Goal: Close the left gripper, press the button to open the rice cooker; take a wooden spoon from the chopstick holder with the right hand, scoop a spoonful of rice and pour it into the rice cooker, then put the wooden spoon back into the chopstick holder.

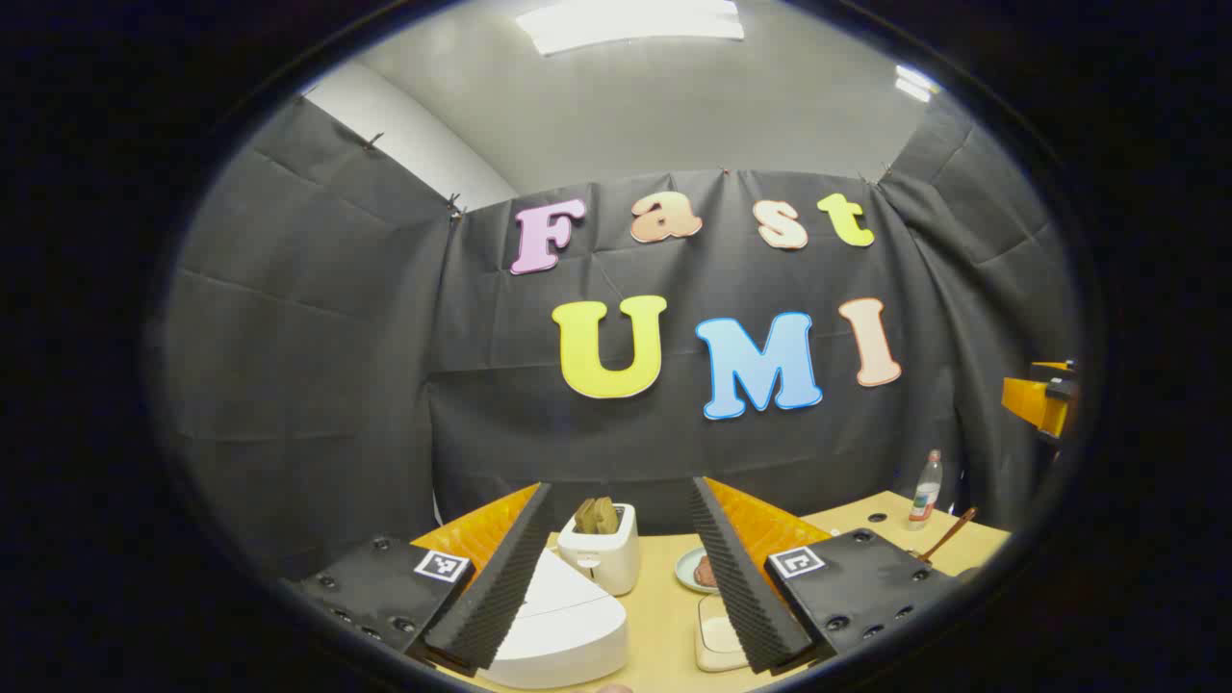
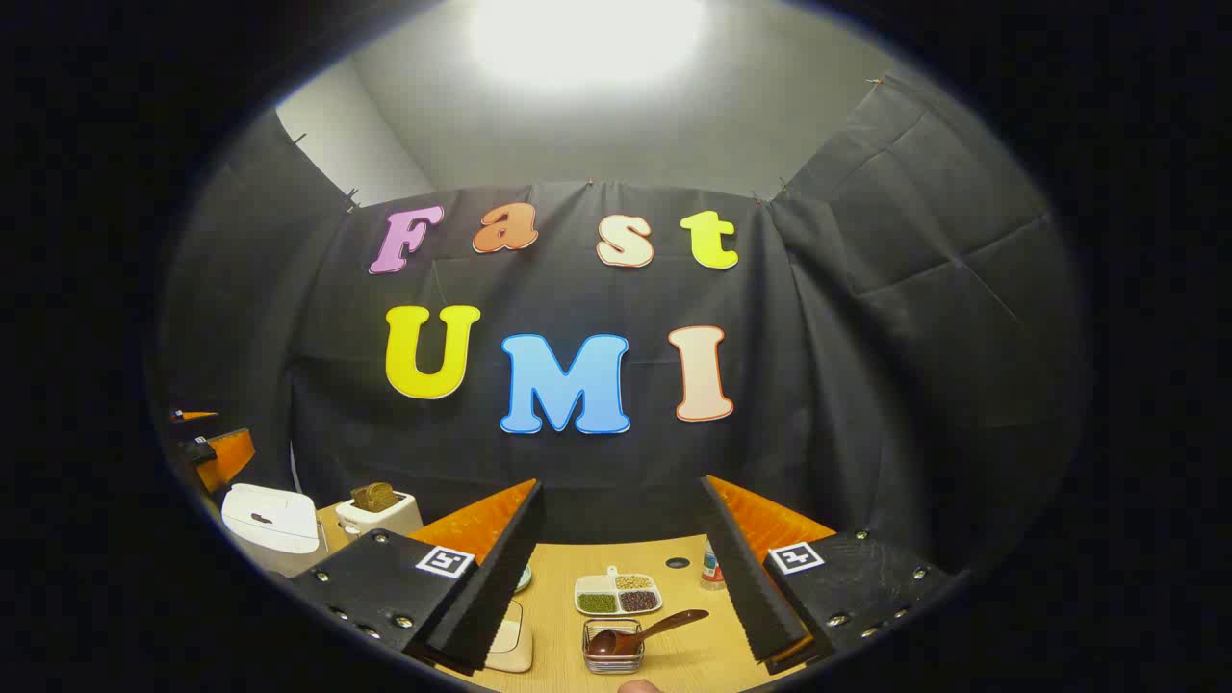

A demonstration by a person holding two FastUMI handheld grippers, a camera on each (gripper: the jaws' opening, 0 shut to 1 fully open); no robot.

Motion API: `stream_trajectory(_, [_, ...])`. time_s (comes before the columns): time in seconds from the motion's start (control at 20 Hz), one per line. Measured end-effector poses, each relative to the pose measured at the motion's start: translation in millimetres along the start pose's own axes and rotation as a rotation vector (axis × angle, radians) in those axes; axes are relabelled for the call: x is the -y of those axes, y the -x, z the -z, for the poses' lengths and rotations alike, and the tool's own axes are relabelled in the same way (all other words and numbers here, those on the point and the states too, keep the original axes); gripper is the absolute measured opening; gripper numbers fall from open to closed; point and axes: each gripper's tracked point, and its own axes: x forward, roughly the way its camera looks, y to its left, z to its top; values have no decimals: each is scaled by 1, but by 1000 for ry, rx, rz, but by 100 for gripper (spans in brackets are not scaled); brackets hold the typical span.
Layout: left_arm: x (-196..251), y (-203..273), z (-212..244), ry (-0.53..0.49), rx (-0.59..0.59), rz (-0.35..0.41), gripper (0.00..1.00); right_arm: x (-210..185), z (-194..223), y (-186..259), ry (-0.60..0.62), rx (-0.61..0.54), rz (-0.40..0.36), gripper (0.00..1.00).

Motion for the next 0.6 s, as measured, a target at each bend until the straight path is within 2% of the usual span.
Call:
stream_trajectory(0.2, [2, 3, -3, -7, 7, 1, 95, 4, -4, 0, 5, 13, 2, 96])
stream_trajectory(0.6, [-1, 6, -6, -18, 13, -15, 95, 10, -4, 1, 10, 12, 4, 95])
